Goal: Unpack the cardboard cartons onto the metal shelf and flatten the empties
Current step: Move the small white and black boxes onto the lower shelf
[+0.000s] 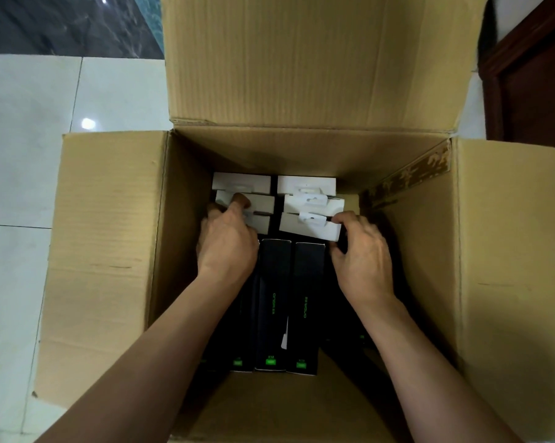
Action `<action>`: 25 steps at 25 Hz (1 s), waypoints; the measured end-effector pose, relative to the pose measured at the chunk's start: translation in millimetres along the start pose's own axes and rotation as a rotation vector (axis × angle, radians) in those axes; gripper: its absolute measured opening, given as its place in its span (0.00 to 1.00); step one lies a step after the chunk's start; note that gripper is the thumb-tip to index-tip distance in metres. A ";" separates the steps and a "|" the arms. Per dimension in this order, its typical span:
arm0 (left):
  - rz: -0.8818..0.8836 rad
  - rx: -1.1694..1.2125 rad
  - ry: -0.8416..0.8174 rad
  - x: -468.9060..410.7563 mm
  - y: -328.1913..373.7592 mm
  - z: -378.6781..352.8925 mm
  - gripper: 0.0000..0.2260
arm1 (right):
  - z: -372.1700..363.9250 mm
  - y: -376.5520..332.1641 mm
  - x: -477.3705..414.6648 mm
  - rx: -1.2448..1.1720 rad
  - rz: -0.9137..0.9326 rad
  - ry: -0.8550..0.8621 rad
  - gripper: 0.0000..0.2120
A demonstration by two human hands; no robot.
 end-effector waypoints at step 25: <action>-0.156 -0.034 0.170 3.2 6.7 12.5 0.08 | 23.7 0.1 2.2 -0.142 -0.046 -0.066 0.21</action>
Point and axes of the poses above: each hand's wrist, its own x-axis away from the middle knuckle, its own z-axis out of the back of the hand, y = z × x, the point moved 1 cm from there along -x, towards the middle knuckle, and after that the axes turned 10 degrees about x, right-handed, at the moved point
